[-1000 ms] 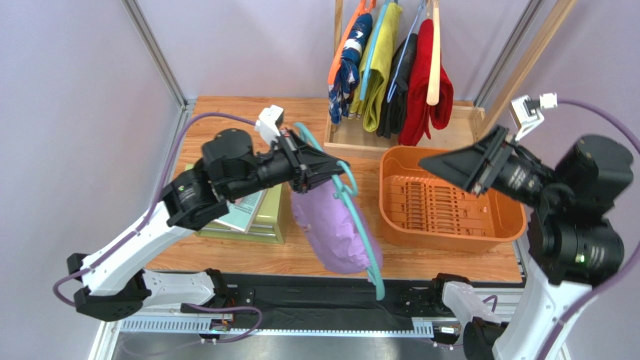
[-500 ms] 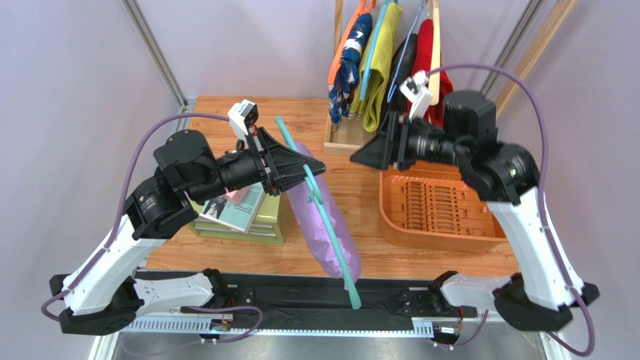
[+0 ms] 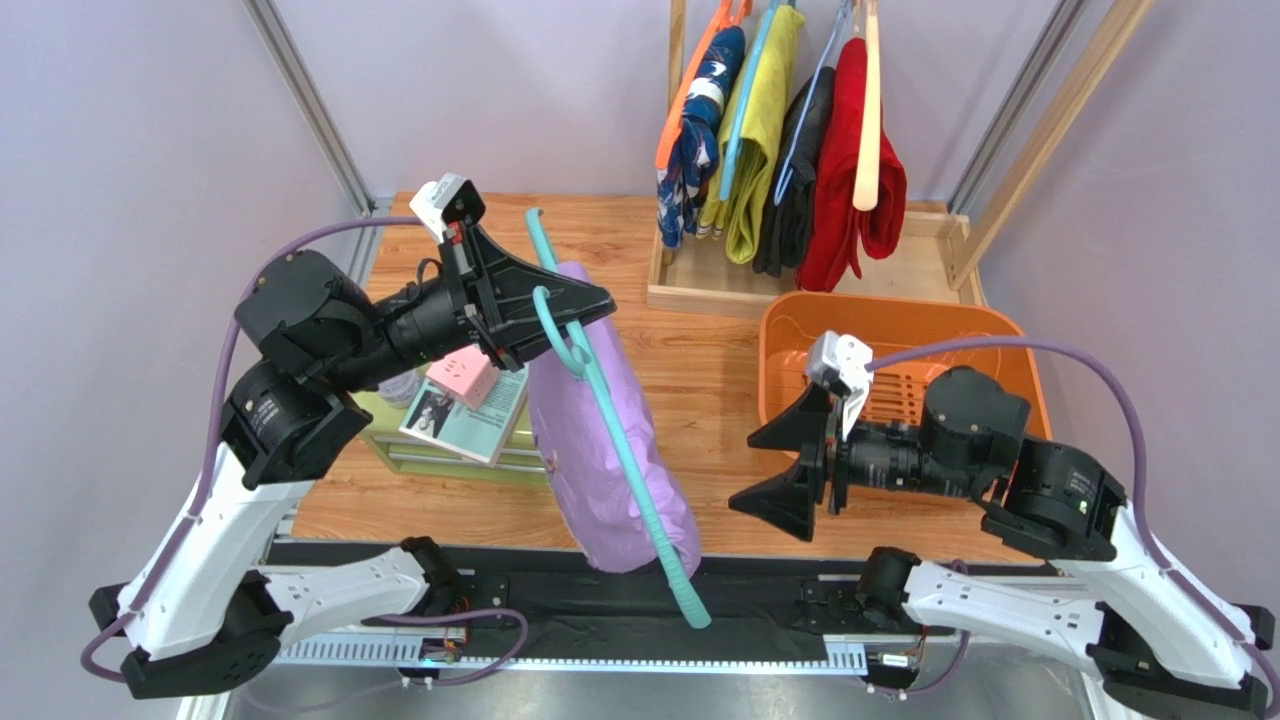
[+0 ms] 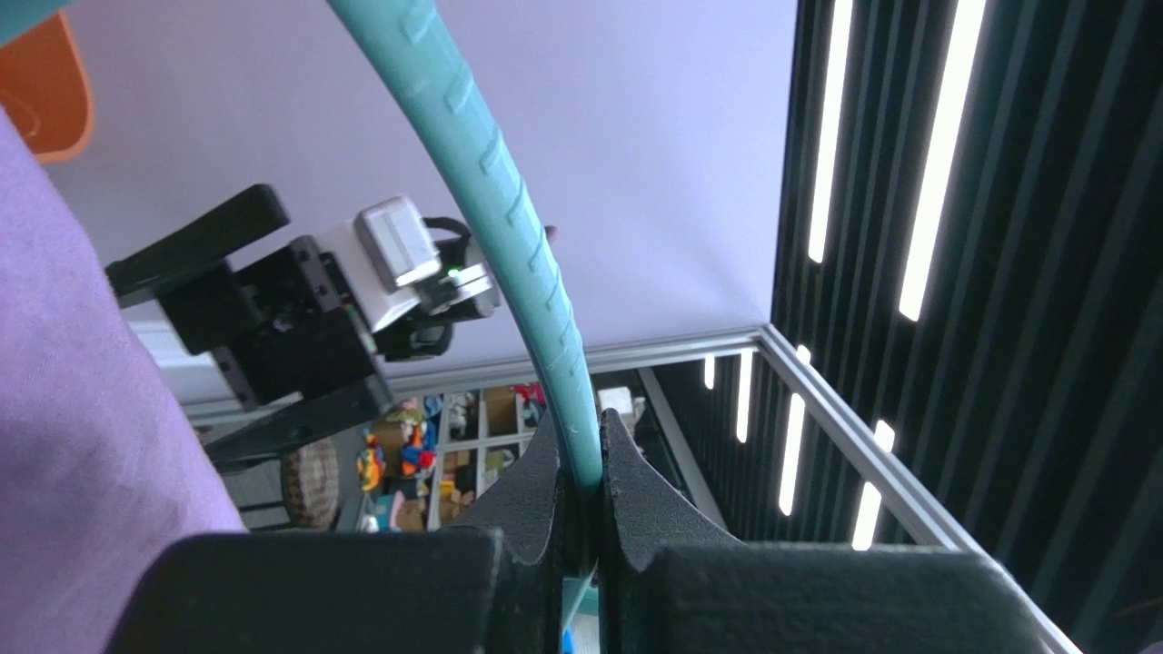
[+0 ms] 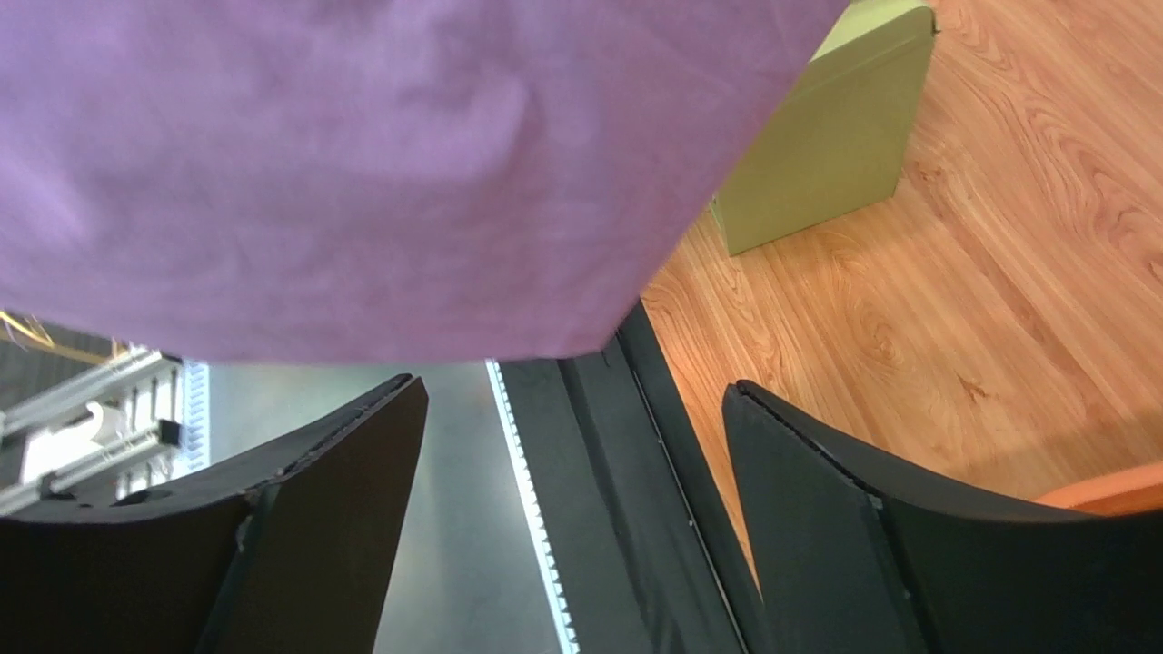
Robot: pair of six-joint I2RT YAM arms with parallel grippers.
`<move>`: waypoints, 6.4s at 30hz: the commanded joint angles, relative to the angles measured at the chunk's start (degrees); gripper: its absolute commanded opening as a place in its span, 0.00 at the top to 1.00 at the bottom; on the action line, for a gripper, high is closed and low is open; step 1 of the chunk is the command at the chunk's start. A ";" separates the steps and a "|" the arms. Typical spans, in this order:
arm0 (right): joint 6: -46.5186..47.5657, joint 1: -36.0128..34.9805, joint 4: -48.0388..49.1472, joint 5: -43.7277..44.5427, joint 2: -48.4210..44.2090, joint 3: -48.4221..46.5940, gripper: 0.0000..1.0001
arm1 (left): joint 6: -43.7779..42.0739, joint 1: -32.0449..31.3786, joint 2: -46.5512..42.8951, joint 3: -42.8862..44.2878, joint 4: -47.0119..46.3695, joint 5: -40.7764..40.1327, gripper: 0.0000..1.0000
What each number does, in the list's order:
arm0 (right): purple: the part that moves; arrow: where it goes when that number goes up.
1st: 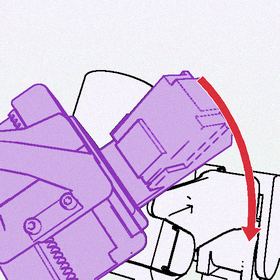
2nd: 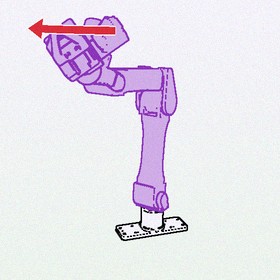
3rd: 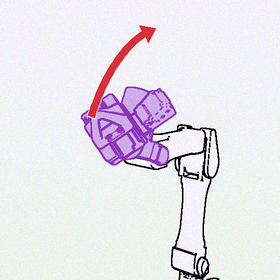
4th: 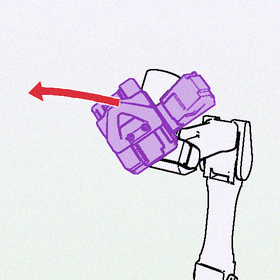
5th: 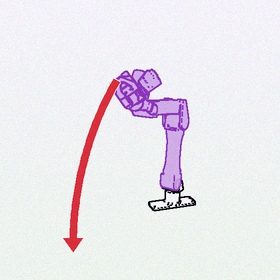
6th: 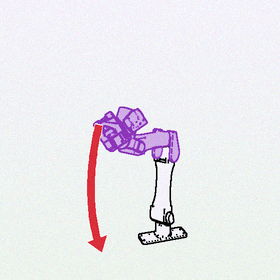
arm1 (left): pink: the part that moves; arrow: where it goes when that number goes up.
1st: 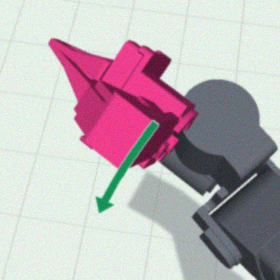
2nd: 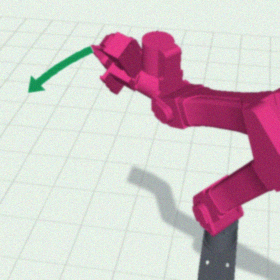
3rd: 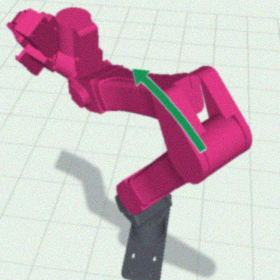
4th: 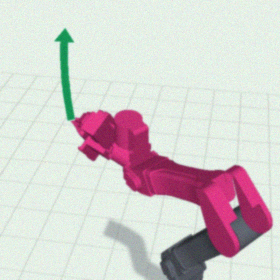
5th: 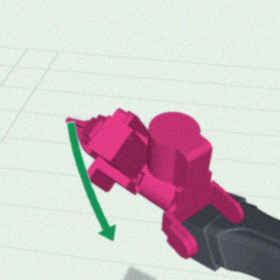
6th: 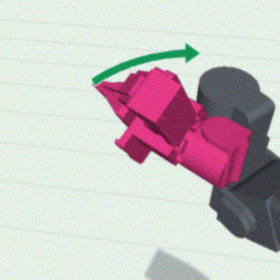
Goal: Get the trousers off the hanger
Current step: Remove the trousers from the hanger, then place the trousers into the basket
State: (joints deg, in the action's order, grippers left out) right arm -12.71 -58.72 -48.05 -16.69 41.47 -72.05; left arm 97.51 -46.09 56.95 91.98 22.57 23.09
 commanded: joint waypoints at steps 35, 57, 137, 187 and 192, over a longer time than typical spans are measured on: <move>9.55 -32.69 19.39 16.24 3.79 0.24 0.01 | 6.02 0.47 -5.62 5.49 4.77 -13.60 1.00; 17.72 -32.60 20.37 34.78 5.11 -1.34 0.12 | 6.11 0.47 -4.66 6.01 3.54 -9.03 1.00; 16.39 -32.60 35.75 58.69 28.31 -43.23 1.00 | 2.07 0.47 -20.38 -19.82 10.57 -13.07 1.00; 19.65 25.22 5.17 75.32 7.39 -10.39 1.00 | 0.13 0.38 -25.48 -26.94 12.06 -8.77 1.00; 18.25 33.31 -1.06 73.46 8.89 -12.76 1.00 | 0.48 0.47 -24.87 -27.65 10.04 -7.36 1.00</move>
State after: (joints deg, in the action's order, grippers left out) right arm 7.88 -29.69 -45.76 58.96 49.89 -81.08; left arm 98.08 -45.63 31.81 64.23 36.95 13.30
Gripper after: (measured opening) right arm 0.046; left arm 0.057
